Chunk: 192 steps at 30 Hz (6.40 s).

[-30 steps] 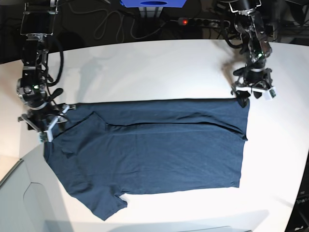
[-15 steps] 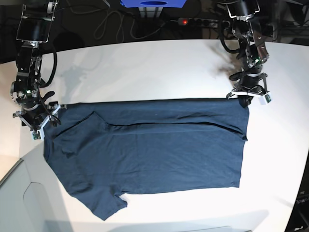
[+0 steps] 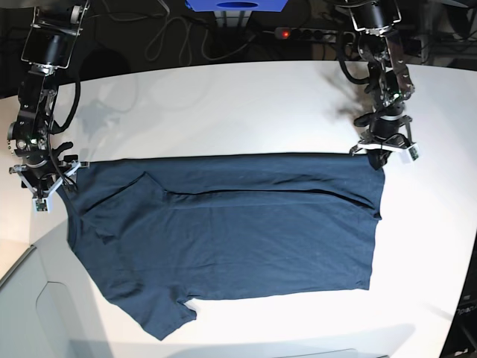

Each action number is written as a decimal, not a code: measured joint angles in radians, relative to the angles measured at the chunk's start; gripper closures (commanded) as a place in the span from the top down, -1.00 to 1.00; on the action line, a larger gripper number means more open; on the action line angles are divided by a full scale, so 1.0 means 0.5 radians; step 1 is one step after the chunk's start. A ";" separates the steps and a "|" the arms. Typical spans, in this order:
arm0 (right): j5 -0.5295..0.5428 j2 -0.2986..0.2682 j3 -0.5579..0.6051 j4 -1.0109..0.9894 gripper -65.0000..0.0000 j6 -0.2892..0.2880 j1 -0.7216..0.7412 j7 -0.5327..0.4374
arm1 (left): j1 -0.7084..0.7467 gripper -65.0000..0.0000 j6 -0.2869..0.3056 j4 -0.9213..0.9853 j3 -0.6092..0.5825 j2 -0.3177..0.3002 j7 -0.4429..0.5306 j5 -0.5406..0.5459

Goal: Fold the T-shirt properly
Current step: 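Lower the folded shoulder edge onto the shirt body with both grippers, then drag the shirt back toward the robot with both grippers, then release, then reach both grippers down to the hem corners of the shirt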

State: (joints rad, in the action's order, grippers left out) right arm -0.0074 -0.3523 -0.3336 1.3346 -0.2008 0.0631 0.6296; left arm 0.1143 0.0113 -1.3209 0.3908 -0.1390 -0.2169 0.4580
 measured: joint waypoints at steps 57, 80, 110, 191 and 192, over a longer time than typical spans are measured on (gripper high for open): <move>0.005 0.083 -0.002 0.650 -1.00 -0.016 0.056 0.401 | 0.151 -1.00 -0.036 -0.654 0.023 -0.111 -0.214 -0.021; 0.005 0.063 -0.135 0.857 -1.00 -0.015 -0.750 0.341 | 0.777 -1.00 -0.032 -0.924 0.114 0.030 -0.218 -0.018; 0.001 0.001 -0.137 0.857 -0.98 -0.015 -1.057 0.345 | 1.239 -0.49 -0.030 -1.038 0.113 0.062 -0.218 -0.032; -0.359 0.289 -0.063 0.888 0.42 -0.278 -0.163 0.352 | -0.903 0.13 -0.025 0.747 -0.455 -0.230 -0.089 -0.369; -0.359 0.289 -0.064 0.887 0.42 -0.278 -0.161 0.349 | -0.918 0.13 -0.026 0.780 -0.468 -0.231 -0.096 -0.371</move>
State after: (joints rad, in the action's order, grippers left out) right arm -0.1871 -0.2077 -0.3656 1.7782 -0.3397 -0.0174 0.8043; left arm -0.3447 -0.0017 -0.9306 0.1566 -0.2546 -0.2649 0.2726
